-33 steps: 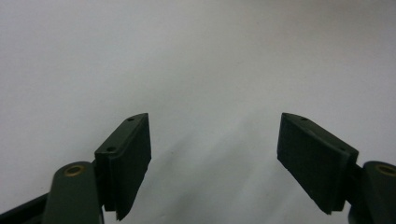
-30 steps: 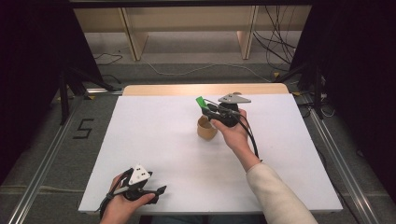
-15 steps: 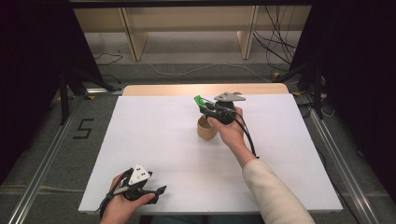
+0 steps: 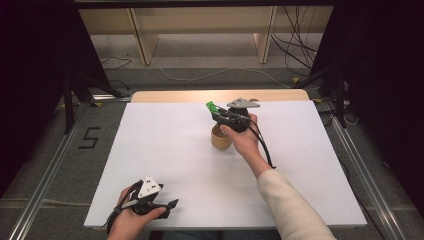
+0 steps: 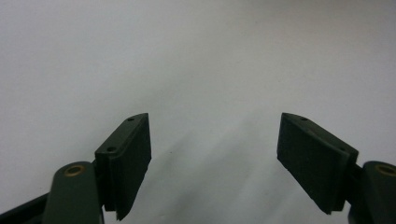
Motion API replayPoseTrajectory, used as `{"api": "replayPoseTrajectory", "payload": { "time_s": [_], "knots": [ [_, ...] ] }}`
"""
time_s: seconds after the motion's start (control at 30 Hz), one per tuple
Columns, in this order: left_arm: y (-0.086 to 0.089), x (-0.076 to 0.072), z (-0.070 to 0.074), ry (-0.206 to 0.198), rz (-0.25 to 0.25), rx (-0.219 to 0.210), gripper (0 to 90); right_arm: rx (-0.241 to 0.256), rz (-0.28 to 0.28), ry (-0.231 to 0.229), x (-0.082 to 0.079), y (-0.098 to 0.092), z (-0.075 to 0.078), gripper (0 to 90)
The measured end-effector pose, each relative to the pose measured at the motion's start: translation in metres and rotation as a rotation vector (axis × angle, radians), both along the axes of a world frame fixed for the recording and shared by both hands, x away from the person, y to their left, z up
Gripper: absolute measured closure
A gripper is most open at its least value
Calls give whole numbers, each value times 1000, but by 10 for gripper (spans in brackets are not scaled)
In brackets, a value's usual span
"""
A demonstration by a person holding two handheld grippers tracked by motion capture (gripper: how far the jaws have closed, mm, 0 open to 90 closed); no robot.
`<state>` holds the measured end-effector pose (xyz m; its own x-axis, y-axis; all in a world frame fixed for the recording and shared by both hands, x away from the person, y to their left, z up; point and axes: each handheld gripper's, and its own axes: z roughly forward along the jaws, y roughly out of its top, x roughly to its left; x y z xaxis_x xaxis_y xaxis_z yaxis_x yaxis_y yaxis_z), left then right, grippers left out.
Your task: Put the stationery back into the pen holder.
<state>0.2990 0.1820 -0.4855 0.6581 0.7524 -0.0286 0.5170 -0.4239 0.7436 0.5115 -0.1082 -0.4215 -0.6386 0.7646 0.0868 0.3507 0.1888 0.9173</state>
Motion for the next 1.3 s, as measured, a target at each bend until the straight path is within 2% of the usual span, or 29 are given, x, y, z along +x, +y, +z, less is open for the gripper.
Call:
{"api": "replayPoseTrajectory", "payload": {
  "time_s": [0.5, 1.3],
  "knots": [
    [0, 0, 0, -1, -7, 8, 262, -5, 1, 1, 2, 6, -5, 667],
    [0, 0, 0, 0, -8, 7, 262, -7, 5, -27, 2, 10, -10, 667]
  ]
}}
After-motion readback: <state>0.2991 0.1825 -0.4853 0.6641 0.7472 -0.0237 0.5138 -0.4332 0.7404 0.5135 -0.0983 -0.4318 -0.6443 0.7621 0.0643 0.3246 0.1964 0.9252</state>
